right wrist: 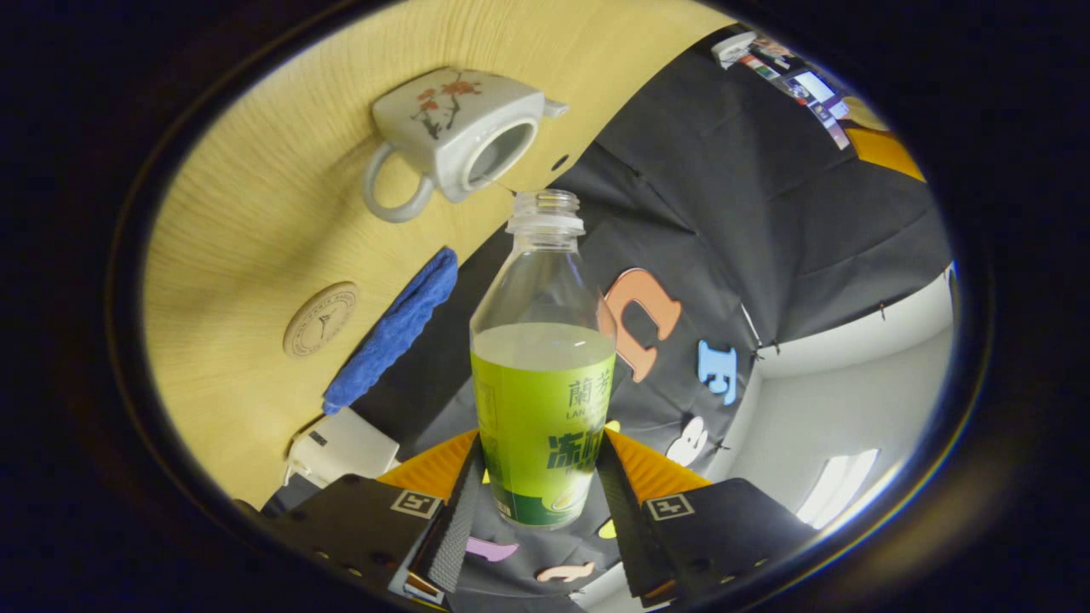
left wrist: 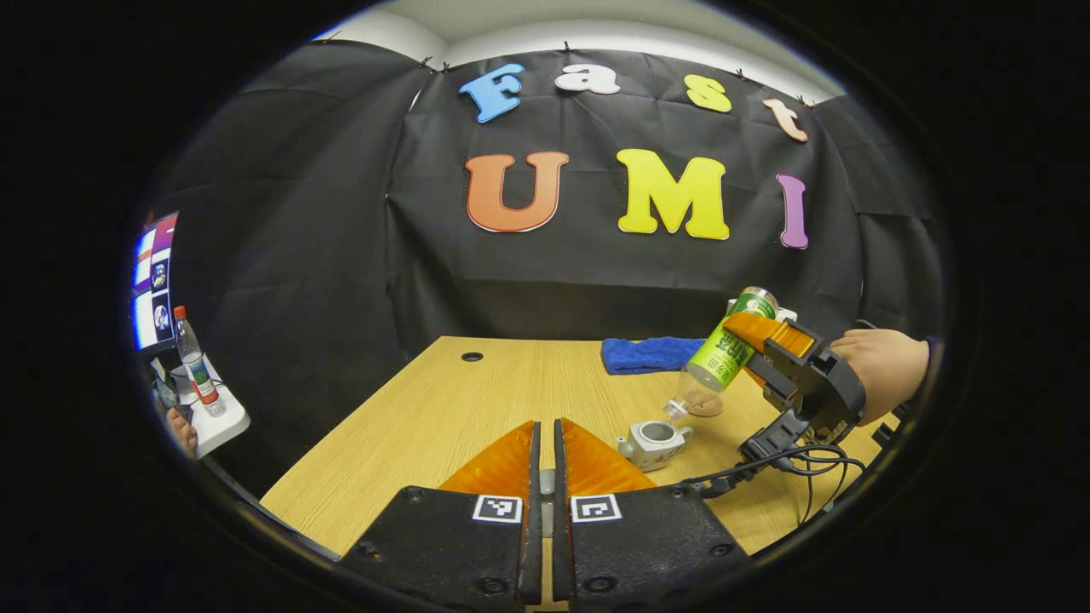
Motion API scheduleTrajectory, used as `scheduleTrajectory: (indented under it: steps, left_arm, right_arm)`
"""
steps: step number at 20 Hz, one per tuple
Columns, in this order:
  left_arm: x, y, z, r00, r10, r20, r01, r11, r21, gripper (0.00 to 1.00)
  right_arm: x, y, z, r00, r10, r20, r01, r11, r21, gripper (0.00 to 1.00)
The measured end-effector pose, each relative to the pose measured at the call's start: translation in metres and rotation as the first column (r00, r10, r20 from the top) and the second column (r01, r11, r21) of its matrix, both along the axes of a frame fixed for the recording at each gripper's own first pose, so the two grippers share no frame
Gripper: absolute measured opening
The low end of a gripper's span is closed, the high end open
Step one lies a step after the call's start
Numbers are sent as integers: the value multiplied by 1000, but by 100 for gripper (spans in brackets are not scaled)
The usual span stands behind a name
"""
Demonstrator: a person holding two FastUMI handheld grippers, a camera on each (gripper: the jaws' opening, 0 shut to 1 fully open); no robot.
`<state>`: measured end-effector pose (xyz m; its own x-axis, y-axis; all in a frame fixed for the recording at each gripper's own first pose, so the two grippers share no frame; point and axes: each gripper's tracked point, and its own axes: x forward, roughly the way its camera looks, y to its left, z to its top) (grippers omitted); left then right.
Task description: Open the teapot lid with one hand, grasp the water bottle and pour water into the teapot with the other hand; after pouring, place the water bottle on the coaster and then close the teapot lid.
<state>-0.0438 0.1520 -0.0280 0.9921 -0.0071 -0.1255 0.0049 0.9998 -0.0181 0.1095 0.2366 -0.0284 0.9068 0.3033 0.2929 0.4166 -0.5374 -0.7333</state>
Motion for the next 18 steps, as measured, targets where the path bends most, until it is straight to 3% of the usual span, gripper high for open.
scheduleTrajectory:
  steps: [13, 18]
  left_arm:
    - [4, -6, -7, 1000, -4, -20, 5, 1000, 13, 7]
    - [5, -8, -3, 1000, -17, -5, 17, 1000, -8, 7]
  right_arm:
    - [-1, 7, 1, 999, 42, 21, -42, 999, -34, 72]
    - [1, -8, -4, 997, 71, -31, -66, 987, 144, 72]
